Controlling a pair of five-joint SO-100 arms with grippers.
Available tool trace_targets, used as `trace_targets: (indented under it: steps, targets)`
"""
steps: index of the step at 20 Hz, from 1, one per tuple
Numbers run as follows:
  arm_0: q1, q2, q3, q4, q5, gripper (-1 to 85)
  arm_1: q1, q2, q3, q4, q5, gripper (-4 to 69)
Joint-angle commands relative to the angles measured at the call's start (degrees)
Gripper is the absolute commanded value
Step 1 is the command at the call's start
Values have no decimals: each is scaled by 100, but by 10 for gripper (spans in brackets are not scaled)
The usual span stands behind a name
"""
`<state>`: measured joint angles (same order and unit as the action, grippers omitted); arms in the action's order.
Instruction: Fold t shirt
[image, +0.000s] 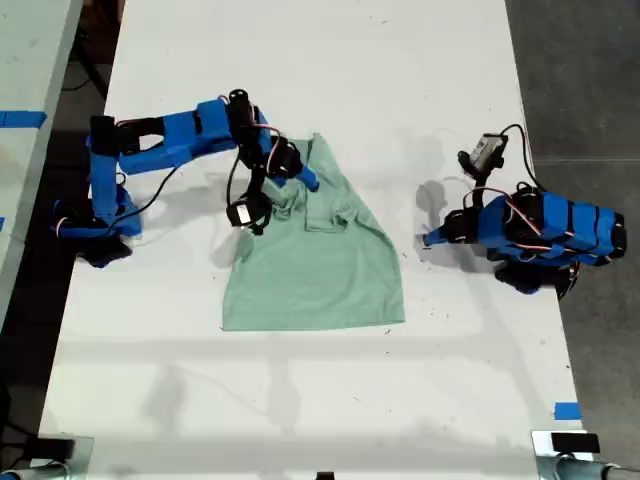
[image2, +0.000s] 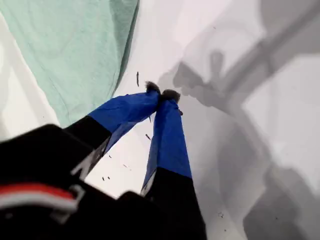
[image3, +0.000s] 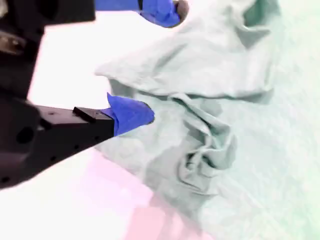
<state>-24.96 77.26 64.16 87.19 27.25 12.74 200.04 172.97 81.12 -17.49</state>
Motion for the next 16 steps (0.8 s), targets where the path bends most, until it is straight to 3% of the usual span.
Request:
trace_targets:
  steps: [1,4,6,11,13,16]
  targets:
    - [-729,2145,932,193,-1055,209,-18,35,378,-158,-44,17]
    - [-1397,4605,3023,105,-2250,114,-18,35,378,-158,-44,17]
    - [-1494,6275,4676,-510,-2514,56,-18,35,378,-158,-44,17]
    - [-958,10591,8886,-2408,-2479,39,-18,35,378,-158,-26,17]
    - [-888,12841,10652,-2479,-2162,35,-9,35,378,-158,-18,17]
    - [-756,12806,11145,-2874,-1705,21,0,35,387,-158,-9,17]
